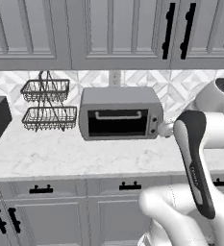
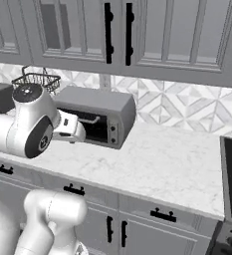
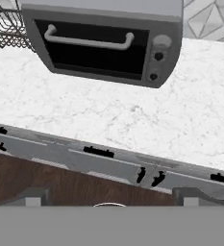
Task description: Navigate to the fridge.
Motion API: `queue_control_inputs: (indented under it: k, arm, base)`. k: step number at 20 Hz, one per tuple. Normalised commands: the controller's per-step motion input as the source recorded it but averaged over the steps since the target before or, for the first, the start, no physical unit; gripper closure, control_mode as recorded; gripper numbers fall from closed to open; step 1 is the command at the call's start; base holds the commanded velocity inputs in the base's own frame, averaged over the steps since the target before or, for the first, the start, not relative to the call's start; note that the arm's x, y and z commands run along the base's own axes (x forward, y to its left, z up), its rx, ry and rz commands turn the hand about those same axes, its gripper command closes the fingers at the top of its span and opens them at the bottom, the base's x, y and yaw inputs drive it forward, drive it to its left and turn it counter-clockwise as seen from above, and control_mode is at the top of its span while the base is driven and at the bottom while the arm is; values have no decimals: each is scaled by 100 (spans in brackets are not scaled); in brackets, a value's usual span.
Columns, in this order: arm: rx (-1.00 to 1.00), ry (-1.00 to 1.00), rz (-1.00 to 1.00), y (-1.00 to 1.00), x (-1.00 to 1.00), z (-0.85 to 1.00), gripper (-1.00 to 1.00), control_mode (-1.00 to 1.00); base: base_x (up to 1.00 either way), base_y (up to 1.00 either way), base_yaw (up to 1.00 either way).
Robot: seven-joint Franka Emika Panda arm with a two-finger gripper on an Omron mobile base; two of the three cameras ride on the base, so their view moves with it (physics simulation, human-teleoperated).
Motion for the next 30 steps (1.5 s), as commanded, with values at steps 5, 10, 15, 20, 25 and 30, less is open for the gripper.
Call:
queue_control_inputs:
  k: [5,10,15,20,25,30]
  arm:
    - [0,0,0,0,0,0,-100,100]
    - [0,0,0,0,0,0,-100,100]
    - [0,0,0,0,0,0,-100,100]
    - [0,0,0,0,0,0,-100,100]
    - [0,0,0,0,0,0,-100,100]
    - [0,0,0,0,0,0,-100,100]
  base:
    - [0,20,89]
    - [0,1,98]
    - [0,0,99]
    - [0,12,96]
    - [56,68,58]
    - [100,100,1]
